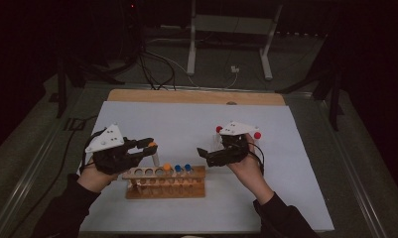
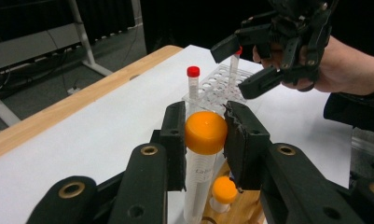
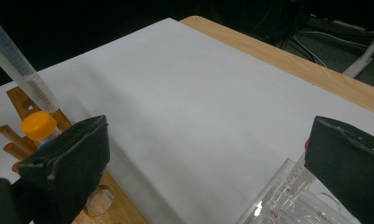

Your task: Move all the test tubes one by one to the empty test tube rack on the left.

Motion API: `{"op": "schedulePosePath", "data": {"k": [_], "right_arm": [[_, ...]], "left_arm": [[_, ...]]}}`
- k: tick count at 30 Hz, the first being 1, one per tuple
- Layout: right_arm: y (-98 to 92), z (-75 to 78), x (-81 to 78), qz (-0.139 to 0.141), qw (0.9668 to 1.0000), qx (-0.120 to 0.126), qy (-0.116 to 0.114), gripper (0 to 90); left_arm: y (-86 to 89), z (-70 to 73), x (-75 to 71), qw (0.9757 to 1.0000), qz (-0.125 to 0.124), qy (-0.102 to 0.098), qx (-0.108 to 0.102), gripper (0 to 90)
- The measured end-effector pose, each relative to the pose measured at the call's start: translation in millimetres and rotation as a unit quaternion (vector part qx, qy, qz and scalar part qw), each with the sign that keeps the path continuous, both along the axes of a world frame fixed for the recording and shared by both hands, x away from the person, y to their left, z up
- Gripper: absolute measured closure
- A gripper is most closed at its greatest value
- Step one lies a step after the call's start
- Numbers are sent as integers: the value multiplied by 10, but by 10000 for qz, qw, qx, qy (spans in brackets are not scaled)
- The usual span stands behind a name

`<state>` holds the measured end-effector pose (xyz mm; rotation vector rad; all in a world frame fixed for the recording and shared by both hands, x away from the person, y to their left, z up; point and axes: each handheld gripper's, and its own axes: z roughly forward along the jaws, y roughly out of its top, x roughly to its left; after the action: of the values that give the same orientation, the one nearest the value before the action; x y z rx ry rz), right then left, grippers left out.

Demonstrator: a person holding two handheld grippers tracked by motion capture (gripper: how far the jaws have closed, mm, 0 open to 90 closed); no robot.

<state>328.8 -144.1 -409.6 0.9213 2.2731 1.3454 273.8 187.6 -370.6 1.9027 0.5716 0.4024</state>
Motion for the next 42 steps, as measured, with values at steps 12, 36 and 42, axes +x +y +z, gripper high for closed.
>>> {"op": "schedulePosePath", "data": {"k": [12,36,42], "right_arm": [[-10,-7,2,19,10000,-9,35,0],[-29,-28,6,60,9999,10,96,0],[-30,-27,5,81,9999,-7,98,0]], "left_arm": [[-35,-309,-37,9997,-103,231,1,713],[-54,-744,-33,9982,-71,534,275,711],[-57,-746,-25,9981,-126,524,309,709]]}}
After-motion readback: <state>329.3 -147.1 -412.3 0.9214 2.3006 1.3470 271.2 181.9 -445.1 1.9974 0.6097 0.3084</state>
